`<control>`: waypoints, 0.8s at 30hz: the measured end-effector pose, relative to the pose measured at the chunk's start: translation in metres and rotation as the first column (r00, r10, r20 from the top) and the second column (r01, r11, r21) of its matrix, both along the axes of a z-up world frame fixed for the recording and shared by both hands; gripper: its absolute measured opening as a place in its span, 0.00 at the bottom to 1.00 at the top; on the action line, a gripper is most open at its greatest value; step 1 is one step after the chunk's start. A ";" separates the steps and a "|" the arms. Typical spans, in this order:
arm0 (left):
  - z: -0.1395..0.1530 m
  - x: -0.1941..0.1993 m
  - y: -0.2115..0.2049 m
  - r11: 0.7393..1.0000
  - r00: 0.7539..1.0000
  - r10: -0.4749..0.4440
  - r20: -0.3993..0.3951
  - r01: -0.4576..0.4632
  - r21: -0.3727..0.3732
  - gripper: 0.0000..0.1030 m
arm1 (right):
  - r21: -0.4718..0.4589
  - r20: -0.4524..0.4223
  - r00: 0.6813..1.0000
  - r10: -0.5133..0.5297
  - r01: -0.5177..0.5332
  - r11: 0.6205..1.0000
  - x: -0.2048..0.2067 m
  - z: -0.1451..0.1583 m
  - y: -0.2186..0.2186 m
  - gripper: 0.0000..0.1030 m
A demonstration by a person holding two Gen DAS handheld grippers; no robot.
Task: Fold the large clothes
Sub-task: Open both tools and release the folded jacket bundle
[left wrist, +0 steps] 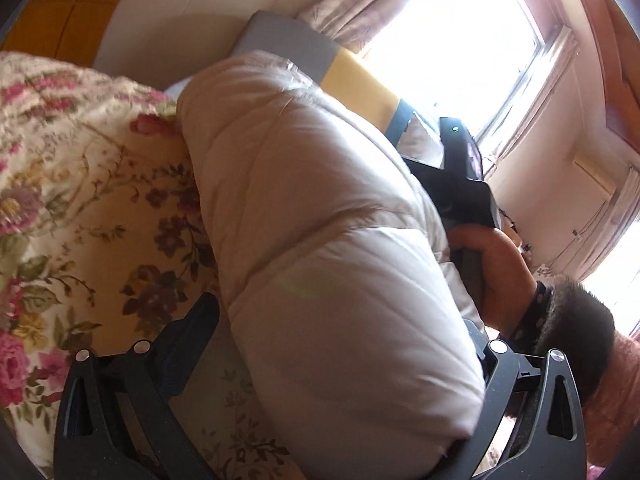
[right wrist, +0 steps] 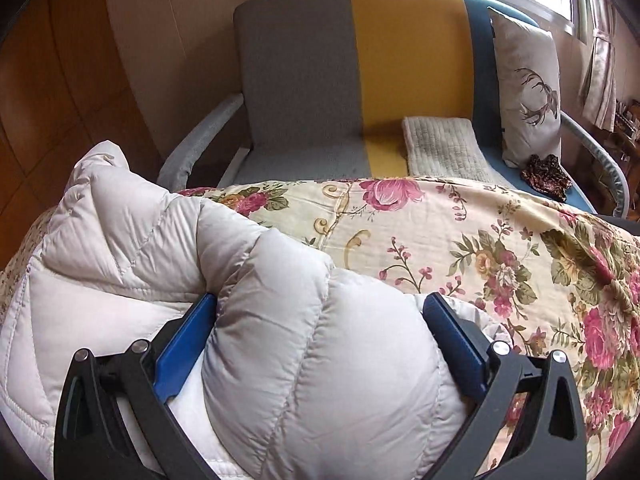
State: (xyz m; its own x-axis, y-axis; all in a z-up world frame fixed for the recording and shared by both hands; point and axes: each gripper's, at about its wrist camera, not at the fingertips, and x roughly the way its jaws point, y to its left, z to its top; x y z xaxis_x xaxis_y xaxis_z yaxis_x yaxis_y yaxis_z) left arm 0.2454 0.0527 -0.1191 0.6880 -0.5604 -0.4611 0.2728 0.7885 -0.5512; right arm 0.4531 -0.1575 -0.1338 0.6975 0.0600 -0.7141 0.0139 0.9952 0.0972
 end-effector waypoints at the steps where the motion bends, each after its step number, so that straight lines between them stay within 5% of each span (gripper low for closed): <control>1: 0.000 0.001 0.000 1.000 1.000 0.001 -0.005 -0.001 -0.003 0.97 | -0.003 0.009 1.000 -0.004 0.004 1.000 -0.002 0.001 0.000 0.98; 8: 0.010 -0.009 -0.004 0.993 0.998 0.065 0.003 -0.065 0.094 0.97 | -0.024 0.021 0.999 0.024 -0.023 0.999 -0.026 0.030 0.008 0.98; 12: 0.027 -0.030 -0.013 0.968 0.990 0.129 0.055 -0.138 0.212 0.97 | -0.023 0.111 0.994 0.021 -0.019 1.000 -0.071 0.058 0.010 0.98; 16: 0.037 -0.052 -0.012 0.956 0.982 0.186 0.041 -0.191 0.223 0.97 | -0.032 0.209 0.977 0.041 -0.035 0.999 -0.122 0.075 0.009 0.98; 24: 0.052 -0.097 -0.019 0.902 0.970 0.232 0.071 -0.242 0.357 0.97 | -0.108 0.298 0.952 0.076 -0.045 0.993 -0.215 0.070 0.015 0.98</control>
State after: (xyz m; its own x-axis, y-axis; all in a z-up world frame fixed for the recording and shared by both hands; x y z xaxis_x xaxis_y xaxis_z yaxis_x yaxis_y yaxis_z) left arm 0.1485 0.0335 -0.0671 0.7945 -0.1783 -0.5805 0.0634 0.9750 -0.2128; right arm 0.2383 -0.1425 -0.0636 0.8782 0.0486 -0.4758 -0.0614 0.9980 -0.0115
